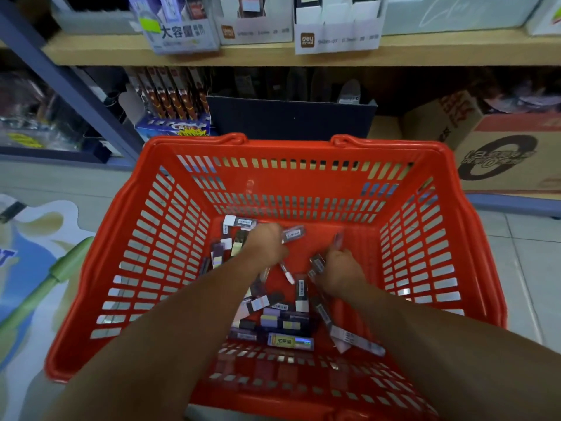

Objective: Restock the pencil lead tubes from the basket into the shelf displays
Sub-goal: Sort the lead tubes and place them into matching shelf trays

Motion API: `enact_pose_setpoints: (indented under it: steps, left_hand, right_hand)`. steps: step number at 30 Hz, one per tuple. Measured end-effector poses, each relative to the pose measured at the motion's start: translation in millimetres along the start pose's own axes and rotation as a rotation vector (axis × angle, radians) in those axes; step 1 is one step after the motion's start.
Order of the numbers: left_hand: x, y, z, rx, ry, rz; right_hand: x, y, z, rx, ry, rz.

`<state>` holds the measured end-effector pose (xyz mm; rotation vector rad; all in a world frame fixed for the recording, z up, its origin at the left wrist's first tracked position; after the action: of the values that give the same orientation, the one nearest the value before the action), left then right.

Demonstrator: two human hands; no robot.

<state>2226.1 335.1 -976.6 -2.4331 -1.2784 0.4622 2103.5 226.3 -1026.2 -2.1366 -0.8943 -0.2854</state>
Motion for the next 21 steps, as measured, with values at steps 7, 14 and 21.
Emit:
enact_pose_setpoints:
  steps: [7, 14, 21]
  left_hand:
    - [28, -12, -27, -0.002, -0.680, -0.129]
    - [18, -29, -34, 0.209, -1.019, -0.045]
    - [0, -47, -64, 0.361, -0.939, 0.137]
  right_hand:
    - [20, -9, 8, 0.067, -0.095, -0.009]
    - [35, -1, -43, -0.095, -0.133, 0.019]
    - [94, -22, -81, 0.142, 1.014, -0.026]
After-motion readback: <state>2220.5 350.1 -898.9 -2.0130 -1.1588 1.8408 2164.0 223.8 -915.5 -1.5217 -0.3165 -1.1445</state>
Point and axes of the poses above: each hand's wrist, its own y-axis towards the middle knuckle, its own z-axis out of the palm, x = y × z, the point moved 9 cm from there along y, towards the middle knuckle, and after that the axes turned 10 degrees about y, right-handed, at the moved point
